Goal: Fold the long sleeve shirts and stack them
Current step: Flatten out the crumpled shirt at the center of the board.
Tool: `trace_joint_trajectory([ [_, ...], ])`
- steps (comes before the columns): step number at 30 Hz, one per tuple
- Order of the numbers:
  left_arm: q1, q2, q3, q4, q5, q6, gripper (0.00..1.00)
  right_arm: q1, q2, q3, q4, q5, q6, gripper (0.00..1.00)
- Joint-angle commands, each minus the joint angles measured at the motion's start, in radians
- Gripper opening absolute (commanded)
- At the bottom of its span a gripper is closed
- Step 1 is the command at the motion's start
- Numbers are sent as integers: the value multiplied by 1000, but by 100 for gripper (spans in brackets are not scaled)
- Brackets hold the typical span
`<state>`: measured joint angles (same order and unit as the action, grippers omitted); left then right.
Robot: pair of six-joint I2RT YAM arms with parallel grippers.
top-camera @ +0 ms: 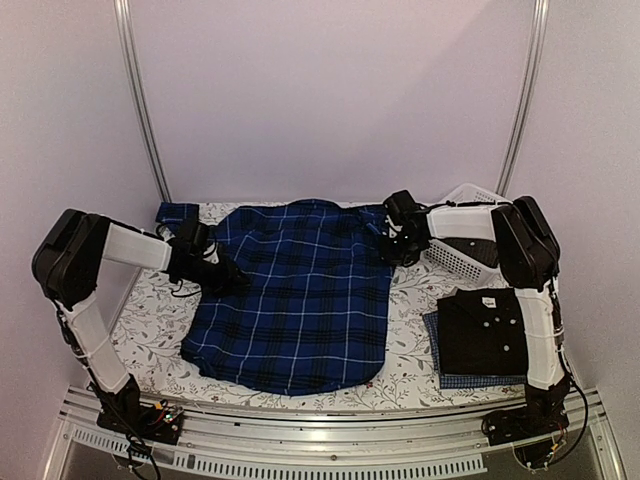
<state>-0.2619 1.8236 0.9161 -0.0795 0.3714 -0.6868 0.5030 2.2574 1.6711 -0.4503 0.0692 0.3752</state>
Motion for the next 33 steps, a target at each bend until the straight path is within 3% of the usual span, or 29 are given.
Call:
trace_joint_trajectory([
  [1, 28, -35, -118, -32, -32, -26, 45, 8, 47, 47, -25, 23, -9, 22],
  [7, 27, -89, -210, 37, 3, -70, 45, 0, 117, 134, -85, 67, -51, 23],
  [13, 24, -63, -124, -3, 23, -29, 46, -7, 65, 134, -112, 60, -75, 33],
  [19, 12, -99, 9, -74, 21, 11, 48, 77, -55, 122, -139, 94, -87, 41],
  [24, 21, -73, 136, -125, -62, 37, 49, 135, -101, 118, -110, 82, -79, 46],
  [33, 130, 180, 515, -196, -201, 107, 49, 141, 44, 223, -62, -7, -75, 46],
])
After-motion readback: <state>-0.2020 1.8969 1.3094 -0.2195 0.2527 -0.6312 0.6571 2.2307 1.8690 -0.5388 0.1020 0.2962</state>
